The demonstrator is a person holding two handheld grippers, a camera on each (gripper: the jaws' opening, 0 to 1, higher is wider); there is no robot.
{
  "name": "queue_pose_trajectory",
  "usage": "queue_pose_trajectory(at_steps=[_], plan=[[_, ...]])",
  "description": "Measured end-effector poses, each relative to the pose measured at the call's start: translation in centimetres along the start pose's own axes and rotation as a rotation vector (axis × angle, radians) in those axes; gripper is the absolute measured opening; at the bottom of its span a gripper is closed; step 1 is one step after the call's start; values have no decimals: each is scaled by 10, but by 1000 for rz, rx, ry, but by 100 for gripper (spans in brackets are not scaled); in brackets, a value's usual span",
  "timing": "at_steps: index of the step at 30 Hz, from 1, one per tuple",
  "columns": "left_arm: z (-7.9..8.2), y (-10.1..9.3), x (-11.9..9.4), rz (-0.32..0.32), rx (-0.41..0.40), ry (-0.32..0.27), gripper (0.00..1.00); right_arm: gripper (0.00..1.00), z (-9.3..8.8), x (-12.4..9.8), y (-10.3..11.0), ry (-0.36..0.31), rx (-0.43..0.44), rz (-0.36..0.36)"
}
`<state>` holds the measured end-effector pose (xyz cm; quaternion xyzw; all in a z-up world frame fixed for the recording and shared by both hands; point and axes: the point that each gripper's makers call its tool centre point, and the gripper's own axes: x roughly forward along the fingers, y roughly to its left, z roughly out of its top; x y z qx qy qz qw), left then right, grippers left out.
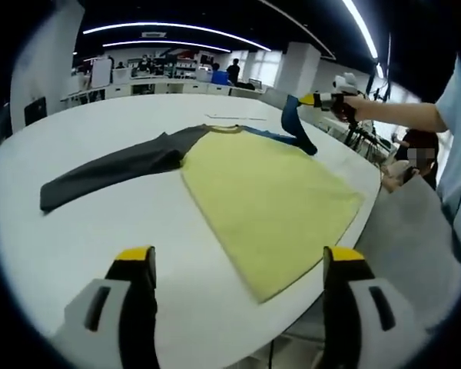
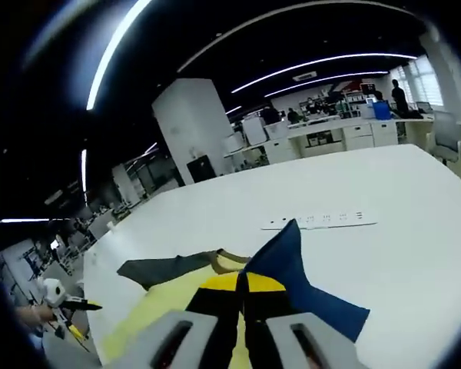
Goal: Fold the garment on the visible template until the final outline fits inside the template.
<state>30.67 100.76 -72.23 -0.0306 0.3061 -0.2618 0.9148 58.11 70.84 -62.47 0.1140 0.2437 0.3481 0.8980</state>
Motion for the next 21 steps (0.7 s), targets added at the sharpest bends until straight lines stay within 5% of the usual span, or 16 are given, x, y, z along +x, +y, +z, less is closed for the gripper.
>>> queue_pose_trajectory(at_steps=[14,21], plan=[[-9,-1,-2,-6,-11,28,87,0,11,60,83,-2,-33,187],[-15,-1,1,-13,-18,43,86,0,1,85,114,-1,-18,242]])
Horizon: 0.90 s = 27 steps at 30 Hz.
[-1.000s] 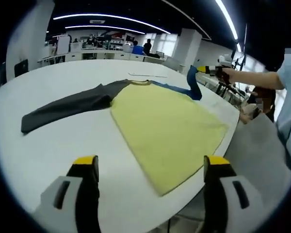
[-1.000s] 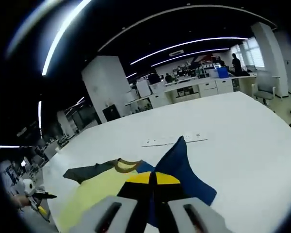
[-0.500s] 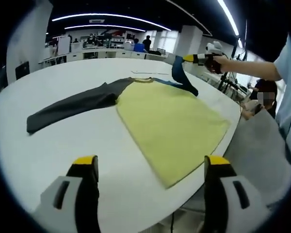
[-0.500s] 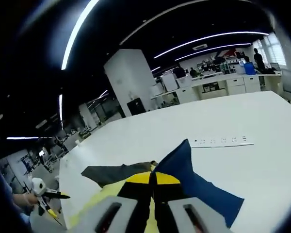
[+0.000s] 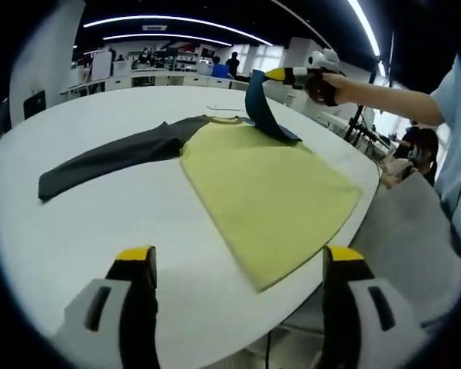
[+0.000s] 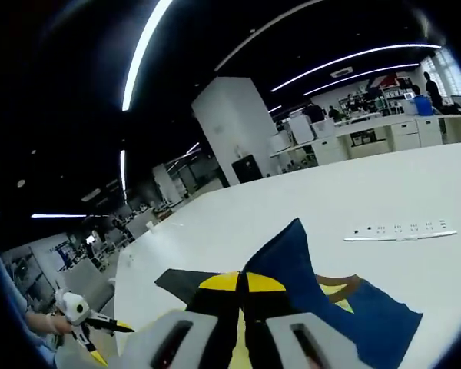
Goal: Fold the garment on the visible template until the final outline fits inside the template.
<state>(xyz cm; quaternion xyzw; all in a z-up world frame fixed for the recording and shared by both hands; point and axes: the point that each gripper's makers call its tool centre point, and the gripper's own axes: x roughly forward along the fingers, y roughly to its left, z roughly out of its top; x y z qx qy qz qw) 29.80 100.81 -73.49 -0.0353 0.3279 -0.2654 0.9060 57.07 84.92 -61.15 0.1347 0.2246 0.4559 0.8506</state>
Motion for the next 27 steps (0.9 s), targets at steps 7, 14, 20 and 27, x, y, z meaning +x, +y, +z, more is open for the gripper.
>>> queue_pose_trajectory(at_steps=[7,14,20,27], plan=[[-2,2,0,-1,-4,3,86,0,-23,33,19,43,-3,35],[-5,2,0,0,-13,10,86,0,-53,59,27,120,-13,45],[-9,2,-2,3,-25,13,85,0,-85,74,17,191,-7,15],[-12,2,-3,7,-38,18,85,0,-111,90,22,249,-9,17]])
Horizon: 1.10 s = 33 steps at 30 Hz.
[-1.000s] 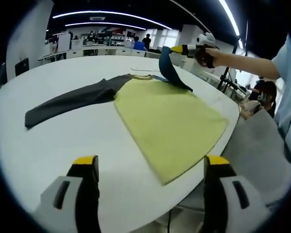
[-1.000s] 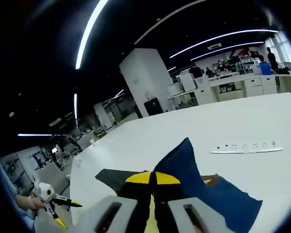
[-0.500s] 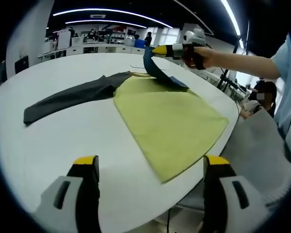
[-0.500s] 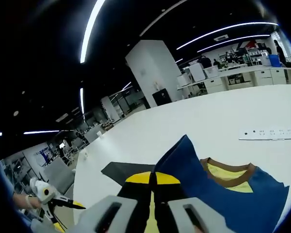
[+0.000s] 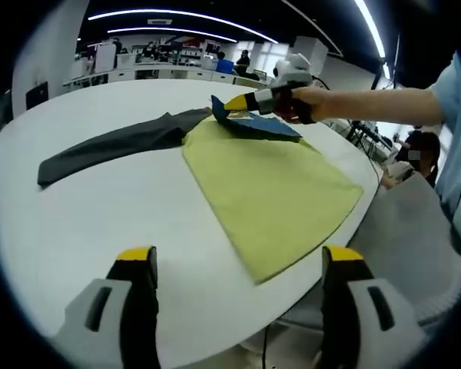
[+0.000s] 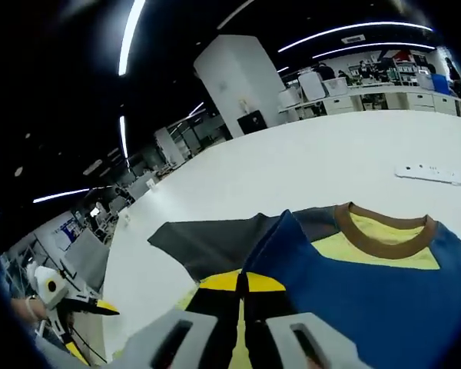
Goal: Fold the garment on the visible template until the final outline fits inside the template.
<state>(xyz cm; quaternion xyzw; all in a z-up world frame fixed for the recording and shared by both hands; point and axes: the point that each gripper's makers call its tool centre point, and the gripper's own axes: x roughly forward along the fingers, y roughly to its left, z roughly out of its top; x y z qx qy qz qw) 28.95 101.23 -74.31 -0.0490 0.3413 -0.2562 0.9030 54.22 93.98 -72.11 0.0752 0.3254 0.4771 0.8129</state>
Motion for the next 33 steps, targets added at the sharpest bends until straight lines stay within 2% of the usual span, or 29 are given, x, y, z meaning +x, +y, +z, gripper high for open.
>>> queue_pose_trajectory(at_steps=[5,10,17,23,29,31,33], plan=[[-2,-1,1,1,-9,2,85,0,-13,9,11,32,-10,21],[-3,-4,3,-5,-15,4,85,0,-25,16,8,64,-17,6],[-4,-5,6,-8,-21,4,85,0,-32,23,6,89,-16,-2],[-4,-3,7,-7,-24,5,85,0,-30,24,3,80,0,-7],[-3,-3,7,-8,-22,3,85,0,-30,20,12,77,-62,10],[-2,-4,7,-9,-22,0,85,4,-31,17,14,82,-108,15],[-1,-4,6,-10,-21,-2,85,15,-33,13,15,90,-132,14]])
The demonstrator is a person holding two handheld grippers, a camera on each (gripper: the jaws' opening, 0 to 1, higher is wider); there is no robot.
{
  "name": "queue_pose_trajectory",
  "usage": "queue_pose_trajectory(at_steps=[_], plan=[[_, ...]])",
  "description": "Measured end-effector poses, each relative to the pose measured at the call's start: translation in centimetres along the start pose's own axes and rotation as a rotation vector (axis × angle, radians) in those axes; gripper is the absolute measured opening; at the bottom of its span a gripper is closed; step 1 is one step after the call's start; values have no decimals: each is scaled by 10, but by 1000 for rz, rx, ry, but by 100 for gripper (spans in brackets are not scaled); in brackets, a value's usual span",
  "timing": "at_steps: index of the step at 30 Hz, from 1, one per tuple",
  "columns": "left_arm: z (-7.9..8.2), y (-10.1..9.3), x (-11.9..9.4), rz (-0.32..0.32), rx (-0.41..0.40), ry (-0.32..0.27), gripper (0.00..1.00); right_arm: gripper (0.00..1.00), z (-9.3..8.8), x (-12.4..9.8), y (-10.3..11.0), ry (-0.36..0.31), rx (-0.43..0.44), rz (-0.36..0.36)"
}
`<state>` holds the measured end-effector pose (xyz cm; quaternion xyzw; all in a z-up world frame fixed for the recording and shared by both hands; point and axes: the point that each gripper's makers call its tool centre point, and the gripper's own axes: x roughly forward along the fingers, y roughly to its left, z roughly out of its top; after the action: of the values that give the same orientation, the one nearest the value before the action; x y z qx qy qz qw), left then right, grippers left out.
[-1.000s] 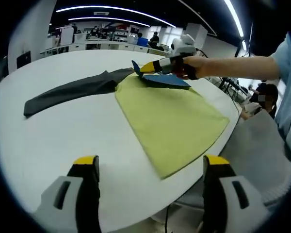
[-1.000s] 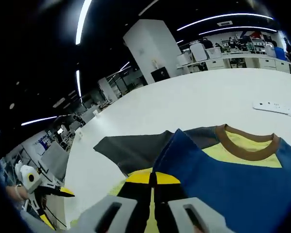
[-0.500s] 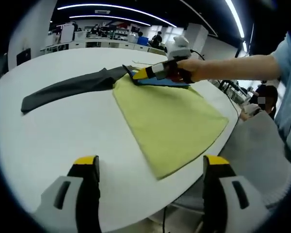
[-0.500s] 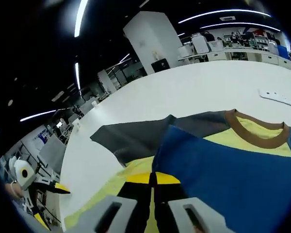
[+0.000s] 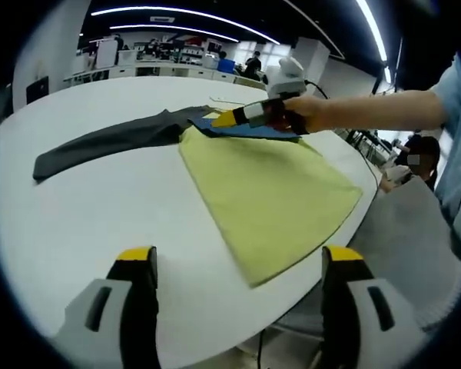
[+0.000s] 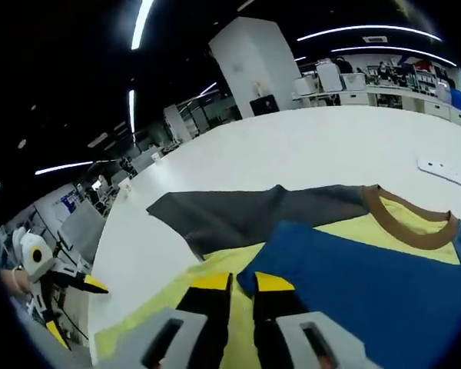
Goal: Fold the garment on the visible template until the final outline fits inside the template.
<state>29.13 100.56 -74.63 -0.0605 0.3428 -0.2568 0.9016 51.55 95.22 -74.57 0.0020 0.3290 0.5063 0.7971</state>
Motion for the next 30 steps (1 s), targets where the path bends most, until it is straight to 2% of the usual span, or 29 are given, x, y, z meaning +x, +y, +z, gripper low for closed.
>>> queue_pose_trajectory(at_steps=[6,13,17,23,27,30], plan=[[2,0,2,-5,6,0,85,42,0,-13,-3,-11,-42,-22],[8,1,4,-12,24,-6,85,58,-2,-34,-8,-19,-68,-37],[12,5,4,-11,27,-10,85,72,-5,-50,-18,-1,-146,-91],[17,18,4,1,12,-25,84,91,-8,-71,-32,-12,-137,-158],[24,28,4,3,6,-38,84,96,-10,-88,-38,-28,-114,-178],[35,40,3,12,0,-59,83,99,-13,-102,-39,-48,-96,-187]])
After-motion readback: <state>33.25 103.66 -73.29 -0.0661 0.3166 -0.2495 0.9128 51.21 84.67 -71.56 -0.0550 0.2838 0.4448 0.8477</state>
